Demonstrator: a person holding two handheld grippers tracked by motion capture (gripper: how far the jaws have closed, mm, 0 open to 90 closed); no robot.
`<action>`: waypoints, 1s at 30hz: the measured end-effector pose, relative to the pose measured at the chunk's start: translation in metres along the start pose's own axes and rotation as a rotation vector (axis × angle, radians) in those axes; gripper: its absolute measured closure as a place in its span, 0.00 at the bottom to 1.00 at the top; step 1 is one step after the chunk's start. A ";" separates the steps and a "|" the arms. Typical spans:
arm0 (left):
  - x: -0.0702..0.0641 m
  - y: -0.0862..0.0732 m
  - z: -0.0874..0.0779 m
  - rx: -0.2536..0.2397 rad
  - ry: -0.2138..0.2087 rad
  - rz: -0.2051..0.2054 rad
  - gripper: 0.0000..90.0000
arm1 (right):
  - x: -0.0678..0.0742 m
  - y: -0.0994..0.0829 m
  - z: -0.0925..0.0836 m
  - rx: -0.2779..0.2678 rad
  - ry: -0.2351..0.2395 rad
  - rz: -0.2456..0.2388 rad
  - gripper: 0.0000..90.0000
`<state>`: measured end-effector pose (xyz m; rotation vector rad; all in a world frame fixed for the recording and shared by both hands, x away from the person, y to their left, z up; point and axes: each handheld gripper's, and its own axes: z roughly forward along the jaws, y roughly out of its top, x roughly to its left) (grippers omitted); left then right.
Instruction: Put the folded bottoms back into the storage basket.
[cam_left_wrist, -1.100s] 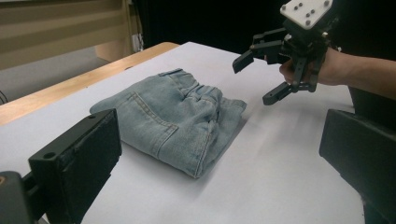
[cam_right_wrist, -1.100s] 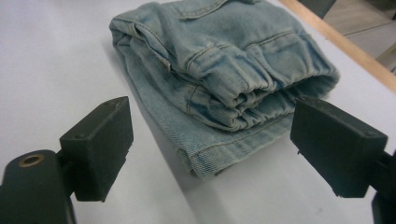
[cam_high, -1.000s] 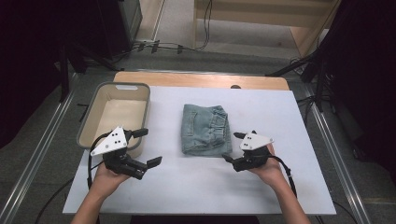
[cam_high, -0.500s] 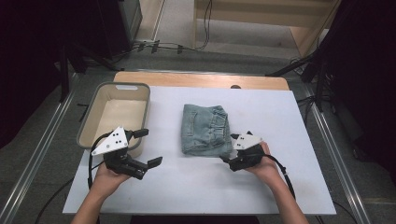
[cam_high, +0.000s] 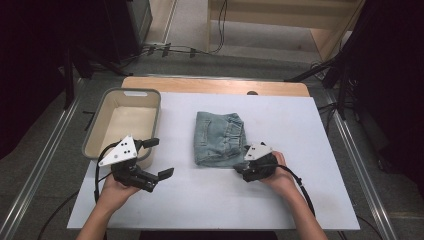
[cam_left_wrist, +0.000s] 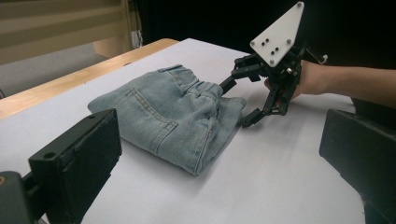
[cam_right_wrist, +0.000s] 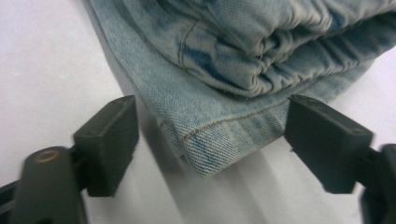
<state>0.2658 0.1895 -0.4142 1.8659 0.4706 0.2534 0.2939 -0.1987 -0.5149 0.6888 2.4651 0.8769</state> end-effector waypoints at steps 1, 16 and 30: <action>0.000 0.000 0.000 0.001 0.000 0.001 0.00 | 0.000 0.000 0.000 -0.002 0.001 0.004 0.21; -0.001 -0.002 0.004 0.016 -0.007 -0.003 0.00 | 0.000 -0.001 0.001 -0.024 0.066 0.009 0.56; -0.001 -0.005 0.011 0.035 -0.009 -0.016 0.00 | 0.005 0.002 0.000 -0.046 0.044 -0.024 0.85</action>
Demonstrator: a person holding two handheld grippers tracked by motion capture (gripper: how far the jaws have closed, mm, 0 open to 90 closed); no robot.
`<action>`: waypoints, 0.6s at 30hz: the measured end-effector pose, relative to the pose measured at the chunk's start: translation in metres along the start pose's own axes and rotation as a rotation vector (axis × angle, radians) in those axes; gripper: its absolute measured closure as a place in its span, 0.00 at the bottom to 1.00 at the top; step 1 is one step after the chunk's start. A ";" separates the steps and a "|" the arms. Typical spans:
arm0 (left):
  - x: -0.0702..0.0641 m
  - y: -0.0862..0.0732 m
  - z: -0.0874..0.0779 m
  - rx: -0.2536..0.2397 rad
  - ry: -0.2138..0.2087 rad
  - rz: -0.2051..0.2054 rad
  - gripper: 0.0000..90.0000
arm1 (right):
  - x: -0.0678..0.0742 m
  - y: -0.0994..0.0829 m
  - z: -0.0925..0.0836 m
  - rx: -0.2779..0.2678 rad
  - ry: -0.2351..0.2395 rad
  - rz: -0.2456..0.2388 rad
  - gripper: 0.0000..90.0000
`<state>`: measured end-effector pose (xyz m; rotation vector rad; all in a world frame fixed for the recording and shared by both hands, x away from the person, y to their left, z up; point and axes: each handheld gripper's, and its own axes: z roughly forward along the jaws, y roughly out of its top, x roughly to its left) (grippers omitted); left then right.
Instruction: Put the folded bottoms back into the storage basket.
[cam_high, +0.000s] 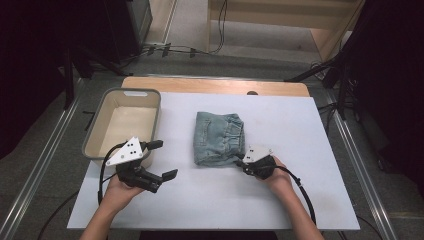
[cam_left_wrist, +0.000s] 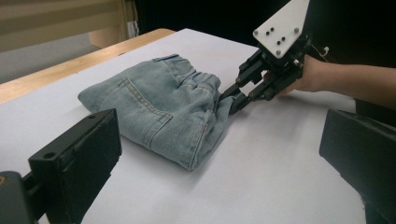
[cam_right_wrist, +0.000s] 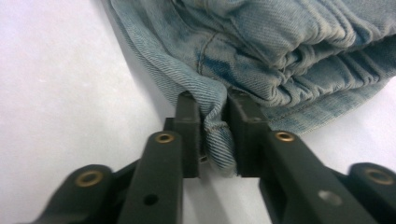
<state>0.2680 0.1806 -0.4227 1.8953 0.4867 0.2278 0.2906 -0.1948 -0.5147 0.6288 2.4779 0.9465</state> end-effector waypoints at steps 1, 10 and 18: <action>0.000 0.000 0.001 0.001 0.000 0.000 0.00 | 0.000 0.000 0.000 -0.003 0.002 -0.001 0.86; -0.002 0.001 0.006 0.010 0.010 -0.013 0.00 | -0.004 -0.002 0.000 -0.022 0.033 0.048 0.88; -0.001 0.005 0.016 0.026 0.017 -0.018 0.00 | -0.005 -0.002 0.001 -0.025 0.038 0.062 0.88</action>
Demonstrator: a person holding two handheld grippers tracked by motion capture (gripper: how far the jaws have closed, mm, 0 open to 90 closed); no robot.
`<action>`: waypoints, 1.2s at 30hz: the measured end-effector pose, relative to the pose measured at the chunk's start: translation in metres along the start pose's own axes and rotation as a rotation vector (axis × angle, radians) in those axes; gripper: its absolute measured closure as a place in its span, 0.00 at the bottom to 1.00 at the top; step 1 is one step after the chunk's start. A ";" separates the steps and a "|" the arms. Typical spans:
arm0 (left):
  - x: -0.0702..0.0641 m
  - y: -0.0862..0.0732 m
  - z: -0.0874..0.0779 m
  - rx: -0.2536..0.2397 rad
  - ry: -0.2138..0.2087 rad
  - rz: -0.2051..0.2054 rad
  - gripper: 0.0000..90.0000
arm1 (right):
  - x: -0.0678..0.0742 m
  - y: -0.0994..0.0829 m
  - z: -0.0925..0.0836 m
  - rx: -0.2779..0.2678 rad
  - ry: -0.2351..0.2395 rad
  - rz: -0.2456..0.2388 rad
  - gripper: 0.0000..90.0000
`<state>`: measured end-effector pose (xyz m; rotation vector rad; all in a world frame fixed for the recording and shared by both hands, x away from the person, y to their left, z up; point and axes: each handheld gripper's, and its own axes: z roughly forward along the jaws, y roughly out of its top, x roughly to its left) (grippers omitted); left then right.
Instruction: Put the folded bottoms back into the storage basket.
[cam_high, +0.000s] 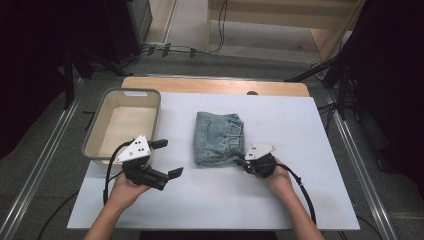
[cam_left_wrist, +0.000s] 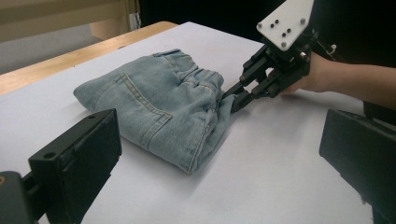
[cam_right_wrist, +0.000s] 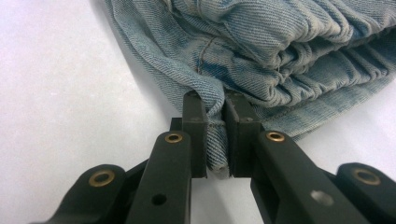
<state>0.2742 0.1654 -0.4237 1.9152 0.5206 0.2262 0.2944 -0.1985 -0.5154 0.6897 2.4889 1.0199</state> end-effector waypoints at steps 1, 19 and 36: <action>0.000 0.001 0.001 -0.001 0.000 -0.001 0.00 | 0.000 0.000 0.000 0.003 0.001 0.002 0.88; 0.009 0.024 0.033 0.052 0.033 -0.040 0.00 | 0.000 -0.001 0.000 -0.005 0.002 0.016 0.88; 0.020 0.044 0.064 0.075 0.069 -0.085 0.00 | 0.000 0.000 0.000 -0.006 0.001 0.008 0.88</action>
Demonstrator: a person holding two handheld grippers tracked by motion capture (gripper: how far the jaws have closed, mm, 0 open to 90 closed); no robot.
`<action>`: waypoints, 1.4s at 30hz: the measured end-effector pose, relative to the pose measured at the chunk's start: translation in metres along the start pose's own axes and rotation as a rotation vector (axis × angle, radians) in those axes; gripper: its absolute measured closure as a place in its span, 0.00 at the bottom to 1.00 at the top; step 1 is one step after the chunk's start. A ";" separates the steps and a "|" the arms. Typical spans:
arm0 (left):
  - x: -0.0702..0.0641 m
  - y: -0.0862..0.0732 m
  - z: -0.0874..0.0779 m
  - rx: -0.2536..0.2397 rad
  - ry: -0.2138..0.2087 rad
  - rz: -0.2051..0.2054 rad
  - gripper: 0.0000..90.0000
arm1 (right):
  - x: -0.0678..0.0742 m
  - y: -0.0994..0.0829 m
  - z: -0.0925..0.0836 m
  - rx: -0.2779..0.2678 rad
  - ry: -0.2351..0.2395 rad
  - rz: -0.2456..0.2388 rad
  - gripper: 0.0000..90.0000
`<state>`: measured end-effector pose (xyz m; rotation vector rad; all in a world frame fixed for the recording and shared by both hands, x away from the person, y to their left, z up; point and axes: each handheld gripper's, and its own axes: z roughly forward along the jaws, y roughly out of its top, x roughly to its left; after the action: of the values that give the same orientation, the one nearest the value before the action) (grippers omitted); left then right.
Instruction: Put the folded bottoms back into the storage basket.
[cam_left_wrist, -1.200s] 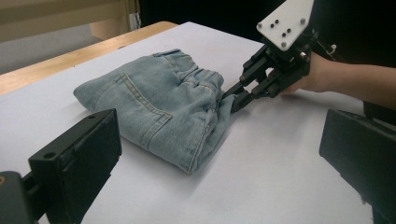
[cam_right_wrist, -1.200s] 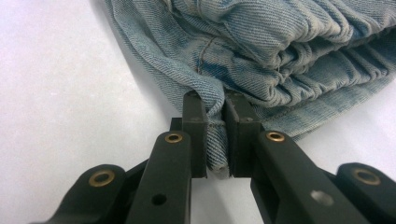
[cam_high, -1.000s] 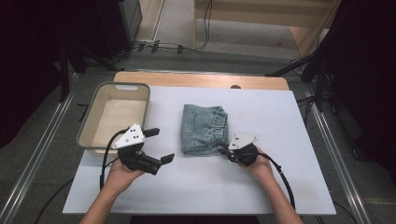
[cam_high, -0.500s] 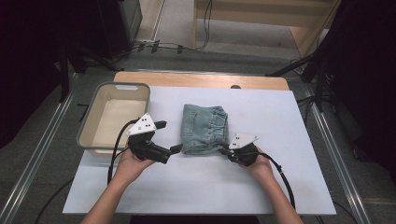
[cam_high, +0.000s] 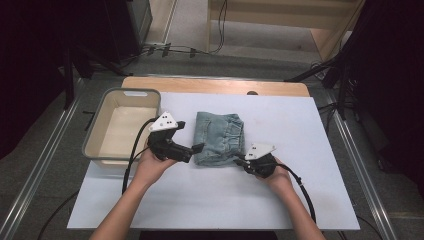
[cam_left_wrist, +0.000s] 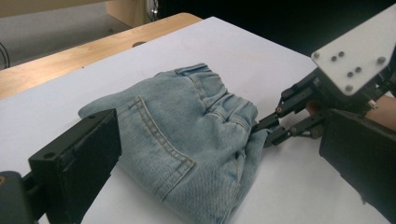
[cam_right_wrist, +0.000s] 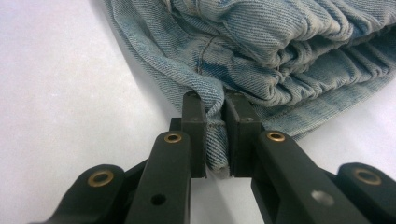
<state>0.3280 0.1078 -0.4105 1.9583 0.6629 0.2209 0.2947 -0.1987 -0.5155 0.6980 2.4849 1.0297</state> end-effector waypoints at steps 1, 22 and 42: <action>0.000 0.001 0.002 0.001 0.002 -0.004 0.00 | 0.000 0.000 0.000 0.001 0.001 0.000 0.88; 0.017 0.022 0.036 0.064 0.055 -0.048 0.00 | -0.002 -0.001 0.000 0.000 0.013 0.004 0.88; 0.038 0.030 0.070 0.127 0.078 -0.087 0.00 | -0.003 -0.001 0.000 -0.004 0.021 0.002 0.87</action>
<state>0.4004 0.0647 -0.4219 2.0448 0.8292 0.2067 0.2967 -0.2010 -0.5159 0.6916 2.4995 1.0474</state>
